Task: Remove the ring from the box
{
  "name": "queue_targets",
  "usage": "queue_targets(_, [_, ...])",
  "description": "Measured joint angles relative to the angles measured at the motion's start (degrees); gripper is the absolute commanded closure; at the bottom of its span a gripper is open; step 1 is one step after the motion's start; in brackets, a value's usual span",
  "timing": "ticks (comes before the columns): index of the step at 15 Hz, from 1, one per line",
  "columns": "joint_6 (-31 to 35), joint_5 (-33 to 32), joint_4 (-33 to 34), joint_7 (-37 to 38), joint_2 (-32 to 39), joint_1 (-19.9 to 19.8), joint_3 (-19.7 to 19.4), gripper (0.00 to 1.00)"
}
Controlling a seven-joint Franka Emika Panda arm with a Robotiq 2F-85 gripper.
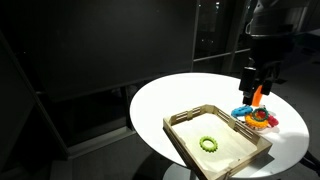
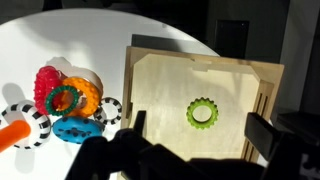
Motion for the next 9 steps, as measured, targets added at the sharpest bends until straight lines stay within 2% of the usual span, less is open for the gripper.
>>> queue_targets(5, [11.5,-3.2,0.6,5.5,7.2,0.5,0.0,0.0])
queue_targets(9, [17.2,-7.2,0.5,10.7,12.4,1.4,-0.6,0.0])
